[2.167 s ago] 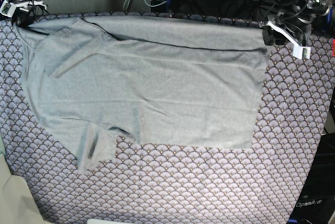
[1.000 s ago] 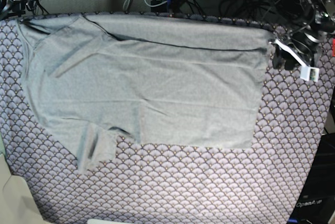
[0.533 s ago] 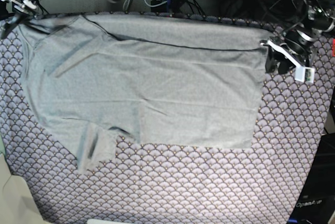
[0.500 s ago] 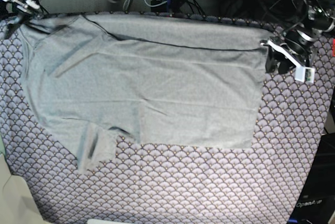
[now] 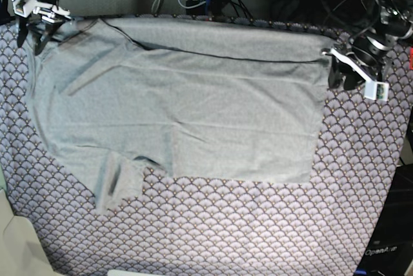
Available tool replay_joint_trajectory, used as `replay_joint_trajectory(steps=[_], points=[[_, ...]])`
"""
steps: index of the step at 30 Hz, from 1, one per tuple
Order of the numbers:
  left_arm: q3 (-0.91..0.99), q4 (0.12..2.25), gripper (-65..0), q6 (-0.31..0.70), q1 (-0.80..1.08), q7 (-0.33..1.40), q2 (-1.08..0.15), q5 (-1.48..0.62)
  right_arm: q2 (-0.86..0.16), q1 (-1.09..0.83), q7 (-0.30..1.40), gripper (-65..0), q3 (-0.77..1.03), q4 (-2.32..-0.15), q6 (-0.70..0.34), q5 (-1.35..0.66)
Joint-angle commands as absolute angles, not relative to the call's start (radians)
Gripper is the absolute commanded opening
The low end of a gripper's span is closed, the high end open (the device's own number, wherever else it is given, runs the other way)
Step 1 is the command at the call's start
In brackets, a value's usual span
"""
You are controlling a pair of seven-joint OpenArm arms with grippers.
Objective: Fold the T-shirt properly
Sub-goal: 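Move the right gripper to the shirt's sleeve corner and grasp it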
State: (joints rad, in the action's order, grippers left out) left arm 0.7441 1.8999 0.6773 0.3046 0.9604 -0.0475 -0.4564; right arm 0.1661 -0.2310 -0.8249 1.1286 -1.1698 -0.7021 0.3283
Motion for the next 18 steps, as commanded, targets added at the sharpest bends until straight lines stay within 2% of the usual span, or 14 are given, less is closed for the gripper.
replay_joint_trajectory(steps=[1, 8, 14, 18], points=[[0.746, 1.917, -41.6, 0.677, 0.306, 0.934, -0.056, -0.473, 0.157, -0.234, -0.826, -34.0, 1.119, -1.193, -0.698, 0.309], [0.746, 1.917, -41.5, 0.677, 0.306, 0.937, -0.056, -0.473, 0.157, -0.234, -0.519, -34.0, 1.013, -1.399, -0.698, 0.303], [0.746, 1.917, -41.5, 0.677, 0.306, 0.941, -0.056, -0.473, 0.156, -0.275, -0.335, -34.0, 0.898, -1.508, -0.698, 0.302], [0.746, 1.917, -41.5, 0.677, 0.308, 0.941, -0.056, -0.473, 0.111, -0.335, -0.206, -34.0, 0.816, -1.566, -0.698, 0.205]])
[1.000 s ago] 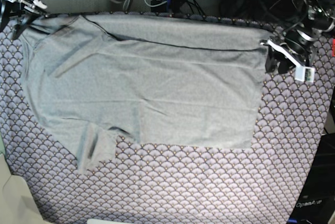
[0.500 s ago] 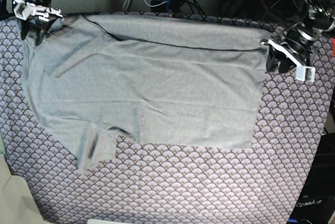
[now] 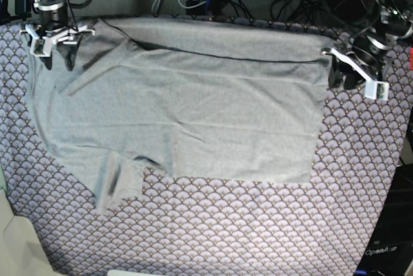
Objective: Fold the T-shirt properly
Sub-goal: 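Move the right gripper to the shirt's sleeve corner and grasp it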
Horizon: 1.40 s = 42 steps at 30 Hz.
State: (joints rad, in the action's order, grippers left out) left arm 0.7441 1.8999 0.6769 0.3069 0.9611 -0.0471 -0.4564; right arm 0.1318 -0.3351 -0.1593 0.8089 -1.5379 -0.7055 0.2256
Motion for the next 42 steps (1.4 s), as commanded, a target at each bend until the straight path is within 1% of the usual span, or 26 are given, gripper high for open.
replay_joint_trajectory(steps=[1, 4, 7, 12, 15, 18, 20, 24, 28, 34, 42], points=[[0.746, 1.917, -41.5, 0.677, 0.308, 0.941, -0.056, -0.473, 0.094, -0.352, -0.156, -33.9, 0.799, -1.598, -0.698, 0.179], [0.746, 1.917, -41.5, 0.677, 0.315, 0.938, -0.056, -0.473, 0.056, -0.383, -0.012, -33.9, 0.773, -1.692, -0.698, 0.117], [0.746, 1.917, -41.5, 0.677, 0.314, 0.941, -0.056, -0.473, 0.027, -0.410, 0.084, -33.9, 0.773, -1.756, -0.698, 0.061], [0.746, 1.919, -41.5, 0.677, 0.312, 0.941, -0.053, -0.473, 0.024, -0.450, 0.156, -33.9, 0.774, -1.785, -0.698, 0.054], [0.746, 1.917, -41.5, 0.677, 0.314, 0.941, -0.056, -0.473, 0.024, -0.473, 0.177, -33.3, 0.773, -1.785, -0.698, 0.053], [0.746, 1.917, -41.5, 0.677, 0.314, 0.941, -0.056, -0.473, 0.024, -0.481, 0.183, -30.2, 0.773, -1.784, -0.698, 0.053], [0.746, 1.917, -41.5, 0.677, 0.314, 0.943, -0.056, -0.473, 0.024, -0.478, 0.225, -29.1, 0.773, -1.784, -0.698, 0.053], [0.746, 1.917, -41.5, 0.677, 0.314, 0.943, -0.056, -0.473, 0.022, -0.470, 0.259, -29.0, 0.768, -1.768, -0.698, 0.022], [0.746, 1.917, -41.5, 0.677, 0.314, 0.943, -0.056, -0.473, 0.008, -0.467, 0.257, -29.0, 0.730, -1.735, -0.698, 0.022], [0.746, 1.916, -41.5, 0.677, 0.314, 0.943, -0.056, -0.473, 0.008, -0.437, 0.257, -29.0, 0.730, -1.675, -0.698, 0.025], [0.746, 1.916, -41.5, 0.677, 0.314, 0.943, -0.056, -0.473, 0.008, -0.437, 0.259, -29.1, 0.731, -1.669, -0.698, 0.025]])
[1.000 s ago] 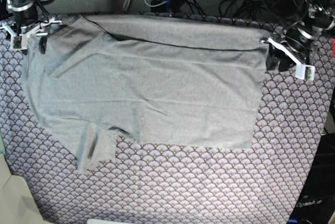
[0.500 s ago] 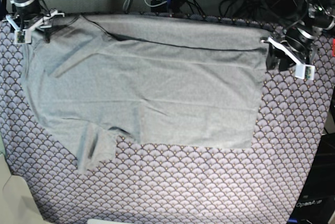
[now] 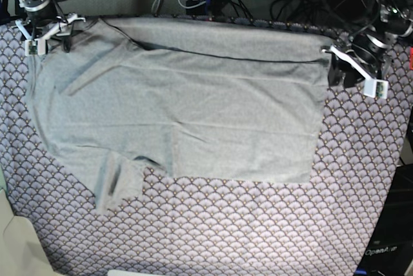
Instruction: Fold the T-shirt properly
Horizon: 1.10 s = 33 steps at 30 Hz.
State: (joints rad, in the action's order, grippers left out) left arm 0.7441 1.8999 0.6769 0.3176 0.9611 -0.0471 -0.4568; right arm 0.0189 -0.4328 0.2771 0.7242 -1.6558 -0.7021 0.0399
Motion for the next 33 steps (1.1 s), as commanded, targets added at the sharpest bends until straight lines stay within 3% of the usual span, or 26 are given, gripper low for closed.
replay_joint_trajectory(steps=[1, 18, 21, 28, 33], points=[[0.746, 1.916, -41.5, 0.677, 0.314, 0.943, -0.054, -0.473, 0.012, -0.435, 0.259, -29.1, 0.731, -1.669, -0.698, 0.025], [0.803, 1.917, -41.5, 0.677, 0.325, 0.943, -0.054, -0.473, 0.013, -0.397, 0.257, -29.7, 0.768, -1.569, -0.698, 0.022], [0.805, 1.917, -41.5, 0.677, 0.325, 0.943, -0.056, -0.473, 0.013, -0.395, 0.251, -36.3, 0.762, -1.573, -0.698, 0.022], [0.805, 1.917, -41.5, 0.677, 0.325, 0.943, -0.051, -0.473, 0.012, -0.357, 0.255, -58.3, 0.765, -1.577, -0.698, 0.027], [0.805, 1.919, -41.5, 0.677, 0.325, 0.943, -0.053, -0.473, 0.008, -0.357, 0.255, -59.1, 0.759, -1.633, -0.698, 0.027]])
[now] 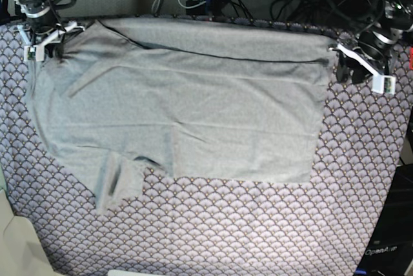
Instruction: Fold the T-shirt properly
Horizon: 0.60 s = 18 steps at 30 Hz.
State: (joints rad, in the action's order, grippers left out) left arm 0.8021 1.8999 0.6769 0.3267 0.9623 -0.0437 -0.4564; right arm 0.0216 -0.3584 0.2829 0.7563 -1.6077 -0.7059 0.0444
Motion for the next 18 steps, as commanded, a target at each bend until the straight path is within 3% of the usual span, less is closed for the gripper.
replay_joint_trajectory(steps=[1, 13, 18], points=[[0.805, 1.919, -41.5, 0.677, 0.325, 0.943, -0.053, -0.473, 0.008, -0.354, 0.255, -59.1, 0.759, -1.650, -0.698, 0.027], [0.803, 1.919, -41.5, 0.677, 0.323, 0.943, -0.050, -0.475, 0.012, -0.328, 0.259, -59.1, 0.615, -1.773, -0.698, 0.028], [0.803, 1.919, -41.5, 0.677, 0.326, 0.943, -0.054, -0.475, 0.013, -0.255, 0.302, -59.4, 0.561, -1.771, -0.698, 0.127]])
